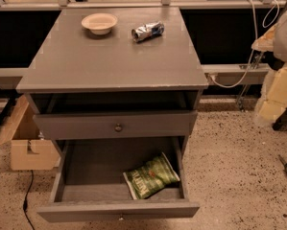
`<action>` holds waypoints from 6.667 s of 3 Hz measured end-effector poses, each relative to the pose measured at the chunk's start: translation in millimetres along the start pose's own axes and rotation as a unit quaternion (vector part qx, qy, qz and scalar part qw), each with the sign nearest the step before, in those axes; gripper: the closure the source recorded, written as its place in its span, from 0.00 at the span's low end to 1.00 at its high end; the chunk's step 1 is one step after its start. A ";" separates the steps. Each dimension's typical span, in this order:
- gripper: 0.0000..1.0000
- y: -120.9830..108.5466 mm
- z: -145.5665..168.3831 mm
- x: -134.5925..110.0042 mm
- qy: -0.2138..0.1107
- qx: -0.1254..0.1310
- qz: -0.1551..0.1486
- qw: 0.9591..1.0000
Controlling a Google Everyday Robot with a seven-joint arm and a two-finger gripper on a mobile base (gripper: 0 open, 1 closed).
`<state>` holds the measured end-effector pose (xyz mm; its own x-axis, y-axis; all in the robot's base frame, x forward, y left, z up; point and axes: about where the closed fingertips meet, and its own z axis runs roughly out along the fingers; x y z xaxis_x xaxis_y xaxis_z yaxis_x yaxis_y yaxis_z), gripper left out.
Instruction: Pick green jalapeno chip bag from middle drawer and place on counter
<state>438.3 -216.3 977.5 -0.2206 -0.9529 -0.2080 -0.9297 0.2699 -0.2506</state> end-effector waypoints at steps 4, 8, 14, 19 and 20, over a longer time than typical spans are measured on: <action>0.00 58.9 183.3 -70.9 -0.105 -0.082 -0.016 0.991; 0.00 121.8 392.7 -95.4 -0.124 -0.130 -0.013 0.984; 0.00 75.3 569.3 -75.6 -0.058 -0.105 -0.010 0.993; 1.00 78.0 618.0 -51.6 -0.078 -0.148 -0.012 0.986; 1.00 79.4 569.0 -63.5 -0.127 -0.103 -0.050 0.985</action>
Offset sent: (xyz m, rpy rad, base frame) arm 0.0325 0.0649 -0.0941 0.1745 -0.0219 0.0740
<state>546.3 -55.8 432.9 -0.0676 -0.9009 -0.4287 -0.9891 0.1168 -0.0895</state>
